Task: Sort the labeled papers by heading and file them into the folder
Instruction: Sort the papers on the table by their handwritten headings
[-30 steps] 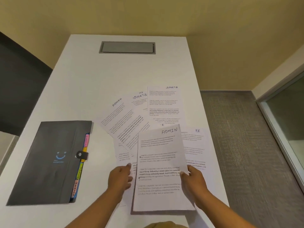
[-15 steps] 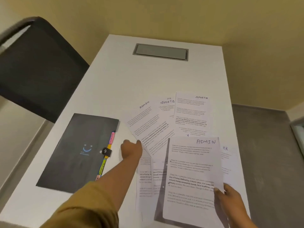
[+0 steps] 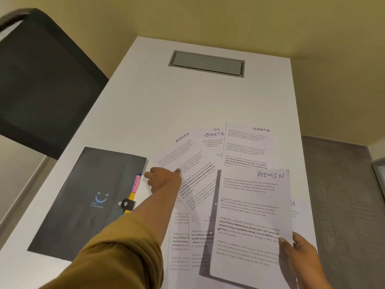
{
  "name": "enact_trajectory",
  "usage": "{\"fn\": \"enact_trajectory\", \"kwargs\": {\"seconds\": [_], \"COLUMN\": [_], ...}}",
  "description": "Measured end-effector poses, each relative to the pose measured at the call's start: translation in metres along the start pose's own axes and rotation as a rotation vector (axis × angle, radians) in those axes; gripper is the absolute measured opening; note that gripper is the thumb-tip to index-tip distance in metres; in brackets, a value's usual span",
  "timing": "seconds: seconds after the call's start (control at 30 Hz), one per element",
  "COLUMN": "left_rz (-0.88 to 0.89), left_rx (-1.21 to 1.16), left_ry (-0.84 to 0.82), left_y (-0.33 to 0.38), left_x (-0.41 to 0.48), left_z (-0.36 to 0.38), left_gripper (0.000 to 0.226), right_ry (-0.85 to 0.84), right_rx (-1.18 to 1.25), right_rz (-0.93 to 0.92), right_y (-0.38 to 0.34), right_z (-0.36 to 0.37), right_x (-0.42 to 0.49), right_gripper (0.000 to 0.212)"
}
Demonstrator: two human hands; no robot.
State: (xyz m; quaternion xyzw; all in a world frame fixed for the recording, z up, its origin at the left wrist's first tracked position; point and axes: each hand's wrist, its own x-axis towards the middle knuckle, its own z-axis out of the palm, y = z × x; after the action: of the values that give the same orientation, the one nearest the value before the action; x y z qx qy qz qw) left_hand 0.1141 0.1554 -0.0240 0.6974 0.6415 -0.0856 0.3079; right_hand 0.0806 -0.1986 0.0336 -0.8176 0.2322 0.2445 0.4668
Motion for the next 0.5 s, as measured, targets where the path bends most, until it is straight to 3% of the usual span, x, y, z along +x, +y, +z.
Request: {"fn": "enact_trajectory", "kwargs": {"seconds": [0.1,0.37,0.5], "left_rz": [-0.017,-0.057,-0.002], "left_rx": [0.009,-0.260,-0.223], "left_ry": [-0.001,-0.066,-0.146], "left_y": [0.004,0.008,-0.002], "left_x": [0.002,0.013,0.018], "left_z": [0.003,0.000,-0.003], "left_gripper": [0.084,0.079,0.054], "right_ry": [0.004,0.008,0.001], "right_rx": [-0.004,-0.010,-0.012], "right_rz": [-0.015,-0.032,-0.038], "right_y": [0.000,0.006,0.007], "right_z": [0.001,0.006,0.004], "right_x": [0.006,0.012,0.010], "right_gripper": [0.017,0.023,0.023]}}
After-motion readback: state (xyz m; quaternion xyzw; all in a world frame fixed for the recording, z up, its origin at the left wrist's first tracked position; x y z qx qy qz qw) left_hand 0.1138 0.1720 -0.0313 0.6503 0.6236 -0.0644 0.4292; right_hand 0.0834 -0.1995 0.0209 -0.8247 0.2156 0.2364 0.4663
